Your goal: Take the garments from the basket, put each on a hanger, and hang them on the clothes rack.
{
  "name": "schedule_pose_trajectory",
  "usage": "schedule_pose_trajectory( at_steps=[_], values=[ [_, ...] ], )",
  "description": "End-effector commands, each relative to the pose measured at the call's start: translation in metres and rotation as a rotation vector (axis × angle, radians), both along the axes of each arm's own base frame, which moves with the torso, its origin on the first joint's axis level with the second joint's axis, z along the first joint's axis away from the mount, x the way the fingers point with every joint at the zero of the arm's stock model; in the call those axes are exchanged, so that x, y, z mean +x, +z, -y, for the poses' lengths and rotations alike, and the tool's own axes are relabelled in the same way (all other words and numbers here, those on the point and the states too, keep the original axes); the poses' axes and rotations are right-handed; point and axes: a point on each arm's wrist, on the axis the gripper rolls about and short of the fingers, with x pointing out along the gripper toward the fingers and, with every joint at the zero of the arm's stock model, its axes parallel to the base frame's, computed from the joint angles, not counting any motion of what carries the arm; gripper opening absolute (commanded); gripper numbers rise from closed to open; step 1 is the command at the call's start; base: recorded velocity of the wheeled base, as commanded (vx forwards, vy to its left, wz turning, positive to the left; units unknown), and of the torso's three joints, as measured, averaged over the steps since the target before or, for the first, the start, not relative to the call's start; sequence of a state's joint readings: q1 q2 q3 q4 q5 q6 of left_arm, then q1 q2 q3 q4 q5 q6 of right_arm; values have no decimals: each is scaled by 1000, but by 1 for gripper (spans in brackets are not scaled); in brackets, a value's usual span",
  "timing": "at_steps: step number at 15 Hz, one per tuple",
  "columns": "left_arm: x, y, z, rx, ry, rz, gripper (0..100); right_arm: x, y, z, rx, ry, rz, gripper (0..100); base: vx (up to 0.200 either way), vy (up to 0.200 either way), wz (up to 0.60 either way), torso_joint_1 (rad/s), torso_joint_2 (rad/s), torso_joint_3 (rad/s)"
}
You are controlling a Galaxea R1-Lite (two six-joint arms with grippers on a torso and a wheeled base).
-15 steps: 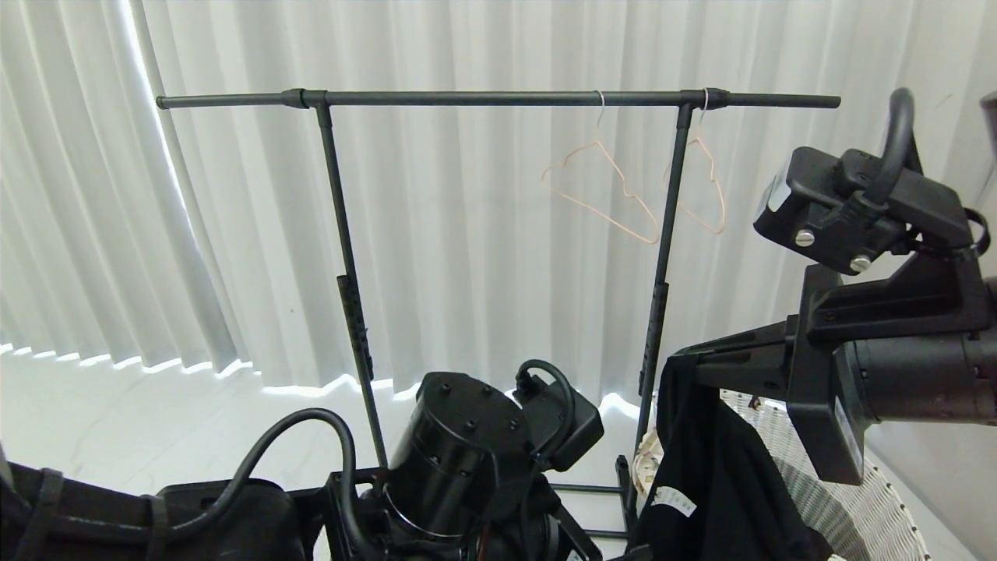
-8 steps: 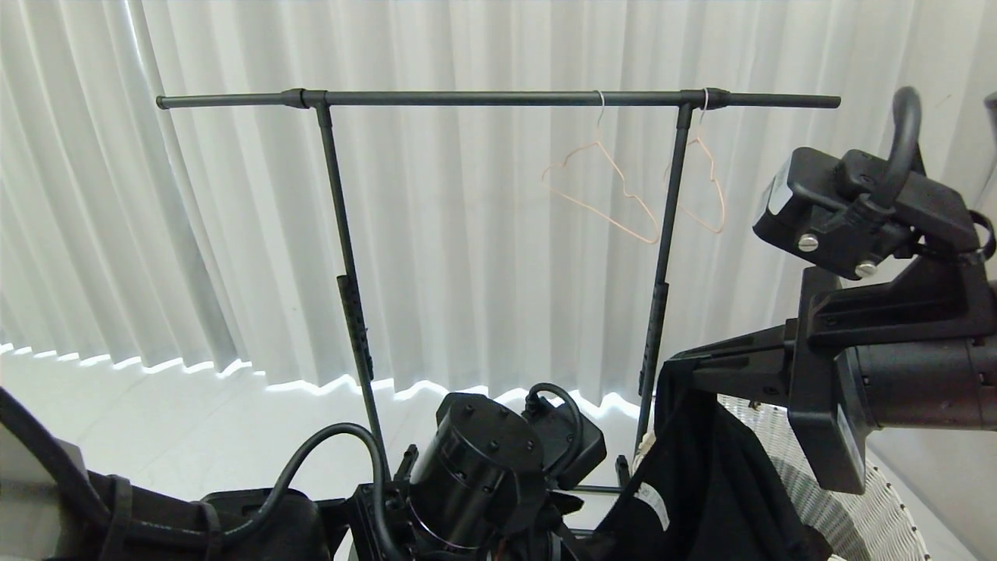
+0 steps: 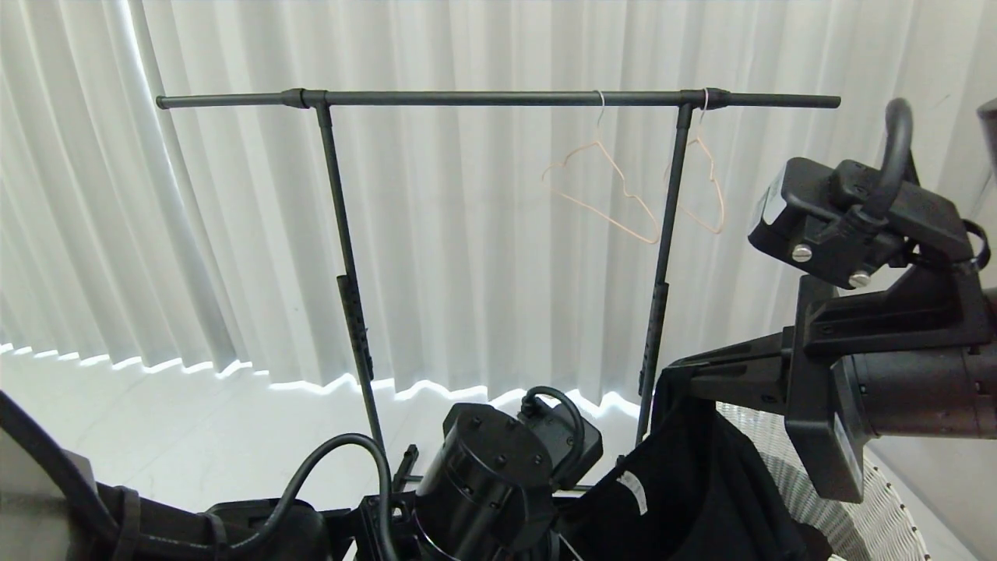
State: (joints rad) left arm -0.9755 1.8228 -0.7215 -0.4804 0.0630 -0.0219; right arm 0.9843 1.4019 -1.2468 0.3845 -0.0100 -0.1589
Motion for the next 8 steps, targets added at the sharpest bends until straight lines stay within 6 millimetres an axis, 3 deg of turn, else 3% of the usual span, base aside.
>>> schedule_pose_trajectory(
  at_steps=[1, 3, 8],
  values=[
    [2, 3, 0, -30, 40, 43, 0, 0, -6, 0, -13, -8, -20, 0, 0, 0, 0, 0, 0, 0],
    [8, 14, -11, -118, 131, 146, 0, 0, -7, 1, -10, -14, -27, 0, 0, 0, 0, 0, 0, 0],
    [-13, 83, -55, -223, 185, 203, 0, 4, -2, -6, 43, -11, 10, 0, 0, 0, 0, 0, 0, 0]
  ],
)
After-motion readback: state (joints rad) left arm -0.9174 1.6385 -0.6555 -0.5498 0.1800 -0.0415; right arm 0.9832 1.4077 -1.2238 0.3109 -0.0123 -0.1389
